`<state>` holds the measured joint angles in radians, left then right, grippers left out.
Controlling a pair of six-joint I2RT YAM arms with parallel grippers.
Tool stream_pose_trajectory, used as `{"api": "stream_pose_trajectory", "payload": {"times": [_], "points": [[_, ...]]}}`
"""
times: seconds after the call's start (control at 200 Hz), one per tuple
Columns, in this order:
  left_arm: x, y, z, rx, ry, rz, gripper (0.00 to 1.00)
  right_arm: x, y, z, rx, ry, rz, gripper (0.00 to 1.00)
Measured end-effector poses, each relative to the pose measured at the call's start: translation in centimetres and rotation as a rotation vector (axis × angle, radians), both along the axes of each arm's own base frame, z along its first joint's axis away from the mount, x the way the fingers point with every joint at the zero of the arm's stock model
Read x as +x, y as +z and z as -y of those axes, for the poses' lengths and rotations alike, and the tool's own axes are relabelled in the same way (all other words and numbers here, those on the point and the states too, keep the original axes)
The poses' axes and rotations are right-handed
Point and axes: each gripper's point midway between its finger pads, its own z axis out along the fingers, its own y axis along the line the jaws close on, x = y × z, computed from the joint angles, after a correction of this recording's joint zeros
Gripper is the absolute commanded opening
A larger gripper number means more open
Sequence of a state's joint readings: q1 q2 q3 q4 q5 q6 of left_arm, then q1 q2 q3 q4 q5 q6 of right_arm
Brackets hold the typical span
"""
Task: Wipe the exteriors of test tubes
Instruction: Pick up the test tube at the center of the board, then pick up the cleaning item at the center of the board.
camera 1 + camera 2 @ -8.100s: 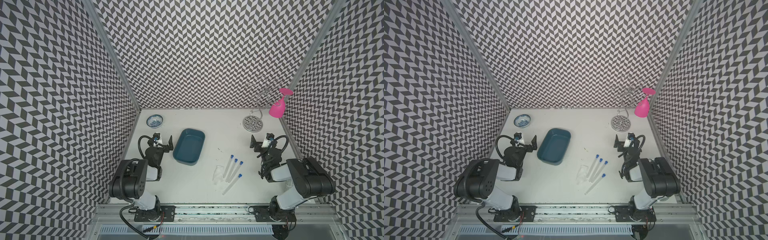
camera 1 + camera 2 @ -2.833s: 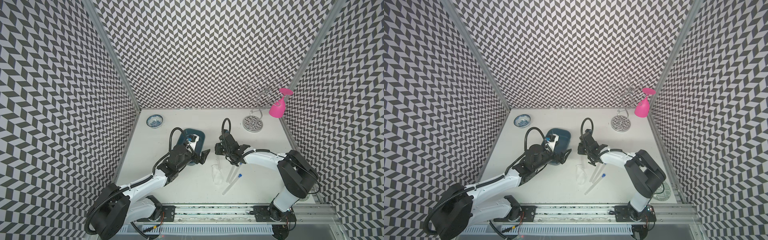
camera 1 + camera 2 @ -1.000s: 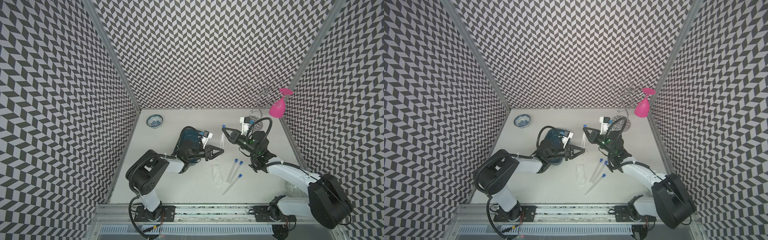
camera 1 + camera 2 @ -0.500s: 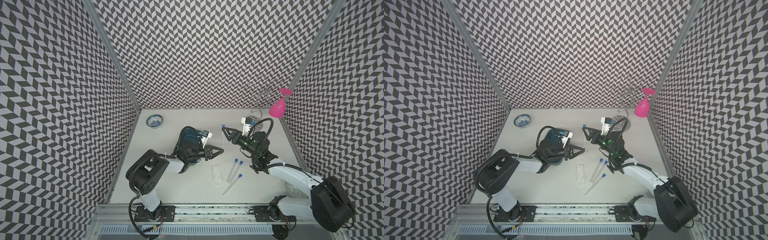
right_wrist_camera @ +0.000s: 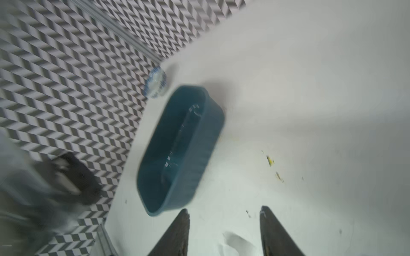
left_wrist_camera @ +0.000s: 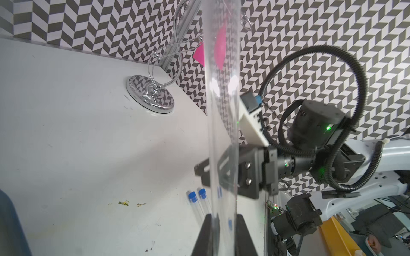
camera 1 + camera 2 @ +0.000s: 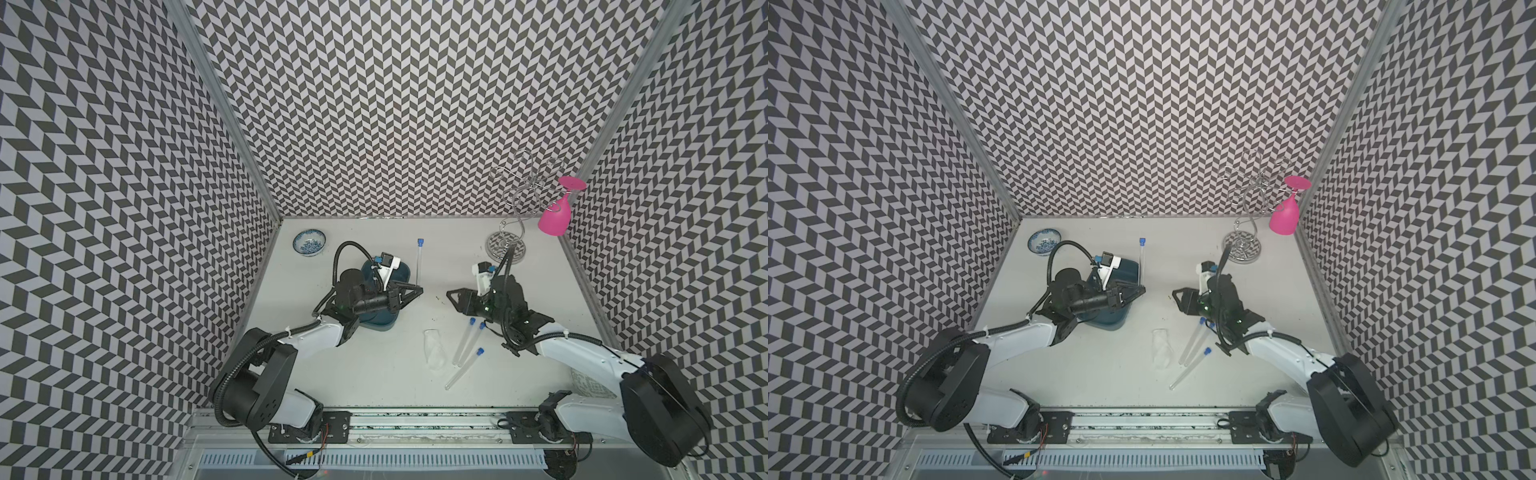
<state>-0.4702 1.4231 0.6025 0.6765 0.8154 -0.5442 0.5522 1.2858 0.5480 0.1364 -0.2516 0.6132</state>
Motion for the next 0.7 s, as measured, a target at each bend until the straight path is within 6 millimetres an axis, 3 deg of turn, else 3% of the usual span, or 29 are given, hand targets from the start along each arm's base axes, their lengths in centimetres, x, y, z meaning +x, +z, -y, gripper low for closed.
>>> {"api": "stream_pose_trajectory", "payload": {"times": [0.075,0.175,0.456,0.546,0.646,0.701], "points": [[0.1,-0.3,-0.4,0.024,0.013,-0.002,0.03,-3.2,-3.6,-0.9,-0.068,0.070,-0.102,0.49],[0.2,-0.6,-1.0,0.041,0.033,-0.002,0.04,-5.2,-5.4,-2.0,-0.111,0.129,-0.152,0.49],[0.6,-1.8,-3.0,0.074,0.079,-0.032,0.05,-4.6,-7.5,-3.1,-0.131,0.154,-0.188,0.41],[0.7,-2.2,-3.3,0.087,0.087,-0.046,0.05,-4.5,-7.9,-3.8,-0.114,0.174,-0.189,0.29],[0.6,-2.4,-3.4,0.092,0.090,-0.058,0.05,-4.5,-7.6,-4.5,-0.079,0.199,-0.182,0.01],[0.6,-2.5,-3.4,0.093,0.090,-0.060,0.05,-4.4,-7.4,-4.8,-0.061,0.208,-0.176,0.00]]}}
